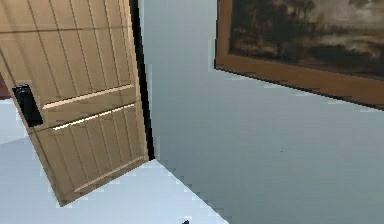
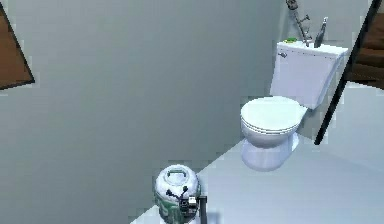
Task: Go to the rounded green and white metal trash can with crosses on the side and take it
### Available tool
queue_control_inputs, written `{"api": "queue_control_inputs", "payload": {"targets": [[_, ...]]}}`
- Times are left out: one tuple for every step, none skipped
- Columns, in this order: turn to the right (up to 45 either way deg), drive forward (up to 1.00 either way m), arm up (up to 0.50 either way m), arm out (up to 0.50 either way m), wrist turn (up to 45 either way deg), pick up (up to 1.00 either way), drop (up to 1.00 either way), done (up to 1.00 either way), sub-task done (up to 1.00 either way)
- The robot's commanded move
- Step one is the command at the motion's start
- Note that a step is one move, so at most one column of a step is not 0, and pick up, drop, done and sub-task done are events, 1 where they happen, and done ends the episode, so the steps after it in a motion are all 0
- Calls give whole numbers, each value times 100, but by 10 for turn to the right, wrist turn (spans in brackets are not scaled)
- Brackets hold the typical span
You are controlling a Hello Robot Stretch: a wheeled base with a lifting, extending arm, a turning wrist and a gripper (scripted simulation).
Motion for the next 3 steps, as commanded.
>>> {"api": "queue_control_inputs", "payload": {"targets": [[0, 0, -30, 0, 0, 0, 0, 0, 0], [0, 0, 0, 0, 0, 100, 0, 0, 0], [0, 0, 10, 0, 0, 0, 0, 0, 0]]}}
